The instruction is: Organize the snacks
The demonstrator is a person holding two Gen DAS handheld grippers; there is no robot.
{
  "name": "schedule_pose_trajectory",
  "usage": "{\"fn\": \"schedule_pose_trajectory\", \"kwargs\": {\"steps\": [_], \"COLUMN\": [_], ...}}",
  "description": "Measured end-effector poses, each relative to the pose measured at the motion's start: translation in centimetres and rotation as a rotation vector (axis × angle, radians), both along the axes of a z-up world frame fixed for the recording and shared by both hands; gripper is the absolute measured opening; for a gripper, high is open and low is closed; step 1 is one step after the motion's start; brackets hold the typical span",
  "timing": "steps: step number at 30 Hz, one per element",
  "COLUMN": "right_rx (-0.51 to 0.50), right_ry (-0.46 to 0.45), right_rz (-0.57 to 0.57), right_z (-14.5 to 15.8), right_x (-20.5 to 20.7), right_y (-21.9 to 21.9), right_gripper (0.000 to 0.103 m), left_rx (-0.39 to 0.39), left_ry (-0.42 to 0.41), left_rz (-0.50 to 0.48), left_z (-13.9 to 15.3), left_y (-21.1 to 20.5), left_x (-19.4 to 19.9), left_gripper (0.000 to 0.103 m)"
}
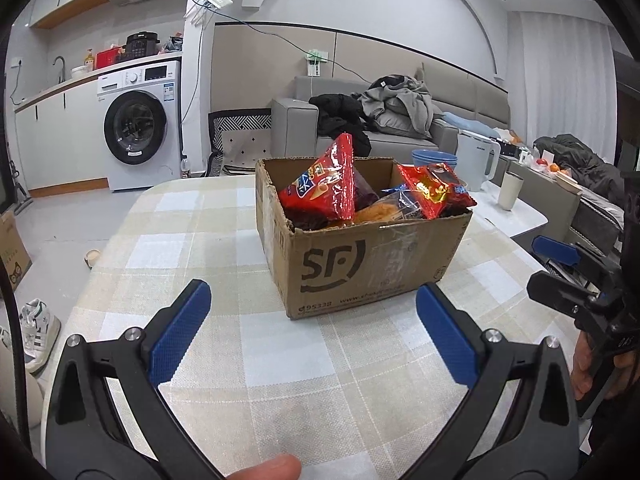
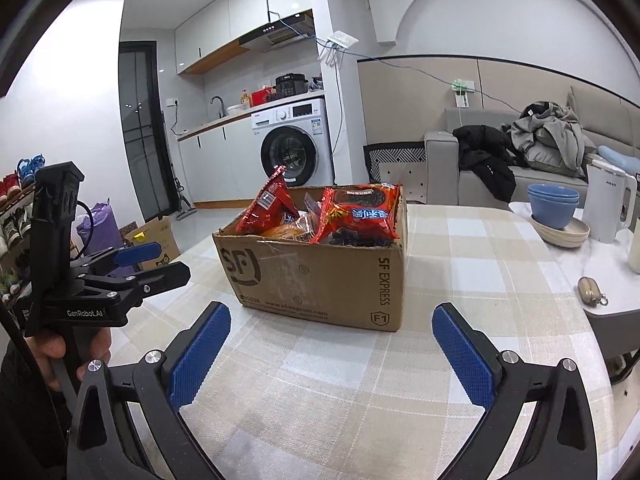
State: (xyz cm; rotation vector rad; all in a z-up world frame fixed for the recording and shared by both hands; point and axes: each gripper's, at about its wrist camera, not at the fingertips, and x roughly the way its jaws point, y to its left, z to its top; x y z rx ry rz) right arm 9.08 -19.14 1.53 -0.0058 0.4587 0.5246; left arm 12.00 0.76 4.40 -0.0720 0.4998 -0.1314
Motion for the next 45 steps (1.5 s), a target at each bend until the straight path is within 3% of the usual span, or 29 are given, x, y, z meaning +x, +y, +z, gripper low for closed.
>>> {"fn": "schedule_pose_trajectory", "kwargs": {"steps": [7,15,23,45], "right_rx": [0.01,0.023,0.015,0.017], "right_ry": [-0.022,-0.056,-0.069,-0.078], "right_rz": [0.014,0.022,0.045,0.049], "right_z": [-0.1,-0.2,-0.7,-0.7], "right_x": [-0.3,-0.9,-1.1,-1.3], "right_y": [-0.1,-0.4,0.0,0.0], "right_gripper": [0.103,0.103,0.103,0.103], "left_rx": [0.051,0.044,0.01,0.024], "left_ry": [-0.041,-0.086,-0.077,-0.088], "left_rz": [0.012,0.013,0.012,0.016], "left_z": [-0.9,-1.7,-2.2,-2.6], "left_y": [-0.6,-0.3,0.3,0.1], "left_x": [-0.6,-0.9,-0.6,-0.4], "left_gripper": [0.102,0.103,0.102,0.103]}}
